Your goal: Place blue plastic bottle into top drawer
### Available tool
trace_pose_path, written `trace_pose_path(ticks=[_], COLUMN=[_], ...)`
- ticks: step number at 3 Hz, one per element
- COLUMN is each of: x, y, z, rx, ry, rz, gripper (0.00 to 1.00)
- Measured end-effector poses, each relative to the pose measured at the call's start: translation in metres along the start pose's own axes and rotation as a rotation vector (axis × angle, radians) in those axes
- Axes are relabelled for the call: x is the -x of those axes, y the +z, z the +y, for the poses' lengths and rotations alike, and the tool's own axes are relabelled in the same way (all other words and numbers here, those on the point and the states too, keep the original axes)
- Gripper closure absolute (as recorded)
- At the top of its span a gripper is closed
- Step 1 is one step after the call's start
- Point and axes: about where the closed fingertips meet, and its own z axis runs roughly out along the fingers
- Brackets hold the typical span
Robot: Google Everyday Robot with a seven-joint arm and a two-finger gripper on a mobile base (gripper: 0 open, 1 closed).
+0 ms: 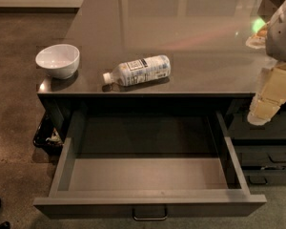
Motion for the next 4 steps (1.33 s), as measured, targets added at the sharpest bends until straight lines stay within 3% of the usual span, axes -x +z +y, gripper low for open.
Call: trace_pose_path(ticks=[1, 3, 4], x=[0.002, 0.038, 0.061], y=[0.000, 0.045, 0.075], z=[-0.003, -0.081, -0.094], rx=[-0.008, -0.019, 0.050], ry=[-0.007, -0.094, -0.152], rz=[-0.004, -0.200, -0.295], gripper=[0.00, 0.00, 0.00])
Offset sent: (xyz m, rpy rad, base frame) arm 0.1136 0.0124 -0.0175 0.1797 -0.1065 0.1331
